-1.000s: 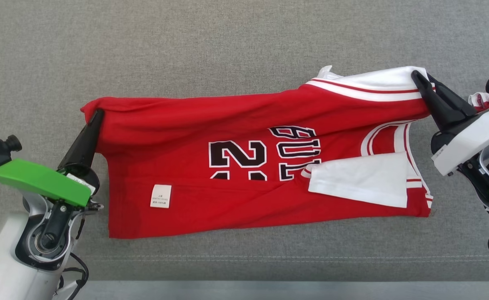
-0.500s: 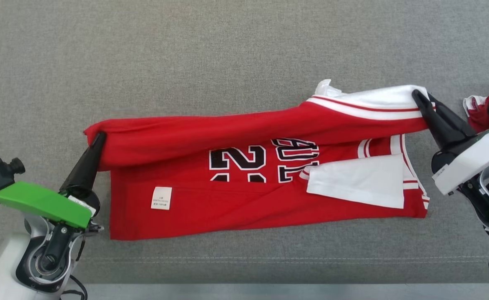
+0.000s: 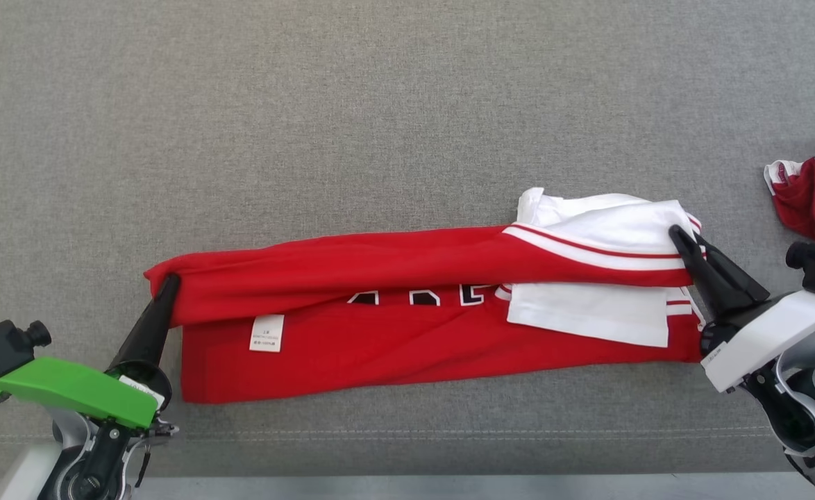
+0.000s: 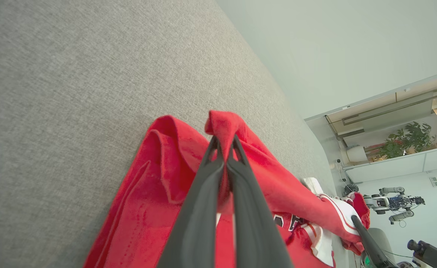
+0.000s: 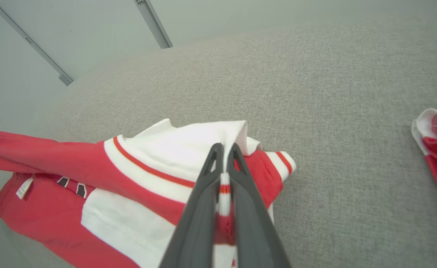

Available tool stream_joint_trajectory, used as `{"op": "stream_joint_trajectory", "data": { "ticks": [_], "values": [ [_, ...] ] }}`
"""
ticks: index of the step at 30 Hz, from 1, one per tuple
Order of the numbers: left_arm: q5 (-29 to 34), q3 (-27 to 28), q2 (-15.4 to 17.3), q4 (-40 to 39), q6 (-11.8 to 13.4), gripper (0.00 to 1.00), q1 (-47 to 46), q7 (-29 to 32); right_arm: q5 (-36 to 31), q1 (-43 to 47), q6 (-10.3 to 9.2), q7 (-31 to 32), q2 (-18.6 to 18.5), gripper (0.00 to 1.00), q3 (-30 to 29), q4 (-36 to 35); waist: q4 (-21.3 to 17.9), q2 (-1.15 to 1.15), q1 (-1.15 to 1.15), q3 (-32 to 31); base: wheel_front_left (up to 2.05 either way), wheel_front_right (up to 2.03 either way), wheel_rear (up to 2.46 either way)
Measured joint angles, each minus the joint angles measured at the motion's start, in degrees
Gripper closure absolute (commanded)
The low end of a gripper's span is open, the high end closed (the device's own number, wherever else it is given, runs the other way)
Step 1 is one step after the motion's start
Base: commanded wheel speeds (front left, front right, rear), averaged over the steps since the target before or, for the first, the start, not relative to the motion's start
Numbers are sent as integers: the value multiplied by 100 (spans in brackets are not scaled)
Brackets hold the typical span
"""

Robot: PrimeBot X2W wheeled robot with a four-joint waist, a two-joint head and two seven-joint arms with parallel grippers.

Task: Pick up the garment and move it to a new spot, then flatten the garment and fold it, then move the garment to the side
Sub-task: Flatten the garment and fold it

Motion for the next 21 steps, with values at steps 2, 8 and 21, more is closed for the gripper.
{"op": "stream_joint_trajectory", "data": {
  "ticks": [2, 8, 21],
  "values": [
    [-1, 2, 1, 7, 0, 100, 65, -11, 0, 96, -24, -30, 14, 100, 10, 7, -4, 0, 0, -14, 0, 0, 0],
    [-42, 3, 7, -16, 0, 100, 179, -60, 0, 247, -73, -122, 4, 100, 5, 1, -21, 0, 0, -39, 0, 0, 0],
    [-44, -203, 16, -31, 0, 100, 432, -60, -2, 491, -132, -185, -14, 100, 12, 9, -23, 0, 0, -90, 0, 0, 0]
  ]
}}
